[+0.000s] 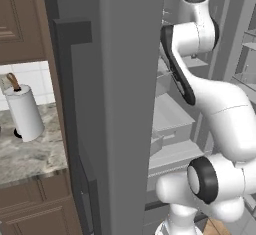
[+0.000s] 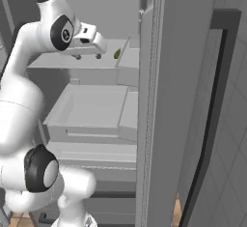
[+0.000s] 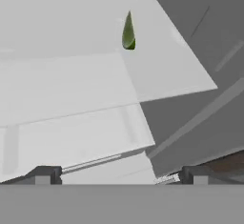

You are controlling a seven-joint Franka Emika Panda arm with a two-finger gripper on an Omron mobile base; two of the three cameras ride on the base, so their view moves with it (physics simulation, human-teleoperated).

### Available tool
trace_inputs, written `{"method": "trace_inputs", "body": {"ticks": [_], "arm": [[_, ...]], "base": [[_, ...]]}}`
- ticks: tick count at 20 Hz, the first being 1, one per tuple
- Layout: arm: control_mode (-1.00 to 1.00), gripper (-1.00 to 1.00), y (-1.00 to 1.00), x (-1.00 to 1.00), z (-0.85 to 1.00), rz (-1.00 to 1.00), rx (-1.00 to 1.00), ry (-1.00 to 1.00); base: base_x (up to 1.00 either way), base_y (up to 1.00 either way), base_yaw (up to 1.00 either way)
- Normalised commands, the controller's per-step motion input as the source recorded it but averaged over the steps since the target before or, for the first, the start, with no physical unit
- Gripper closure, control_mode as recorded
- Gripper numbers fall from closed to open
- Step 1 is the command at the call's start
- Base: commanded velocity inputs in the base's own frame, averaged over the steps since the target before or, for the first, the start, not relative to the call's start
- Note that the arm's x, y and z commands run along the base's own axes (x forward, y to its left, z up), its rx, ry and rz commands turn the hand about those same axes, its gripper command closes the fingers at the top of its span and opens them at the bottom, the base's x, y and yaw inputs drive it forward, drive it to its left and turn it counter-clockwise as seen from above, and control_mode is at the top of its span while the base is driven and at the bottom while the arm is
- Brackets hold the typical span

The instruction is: Grab the lemon wedges from the fridge, place them in the blender, close the lid, and turn on the blender to create a marinade.

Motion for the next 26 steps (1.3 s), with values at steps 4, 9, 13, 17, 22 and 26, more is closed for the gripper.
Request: {"method": "trace_inputs", "body": {"ticks": [4,9,13,17,22,26], "arm": [[-1.0,-1.0,-0.09,0.79,-0.4,-0.1,0.0,0.0],[-1.0,-1.0,-0.24,0.61,-0.23,-0.04,0.02,0.0],[-1.0,-1.0,-0.56,0.21,-0.22,0.0,0.08,0.0],[-1.0,-1.0,-0.38,0.39,-0.11,0.0,0.09,0.0],[-1.0,-1.0,-0.04,0.32,-0.03,0.0,0.03,0.0],[-1.0,-1.0,0.08,0.4,-0.05,-0.01,0.0,0.0]], "base": [[0.0,0.0,0.0],[0.0,0.0,0.0],[0.0,0.0,0.0],[0.0,0.0,0.0],[0.0,0.0,0.0],[0.0,0.0,0.0]]}}
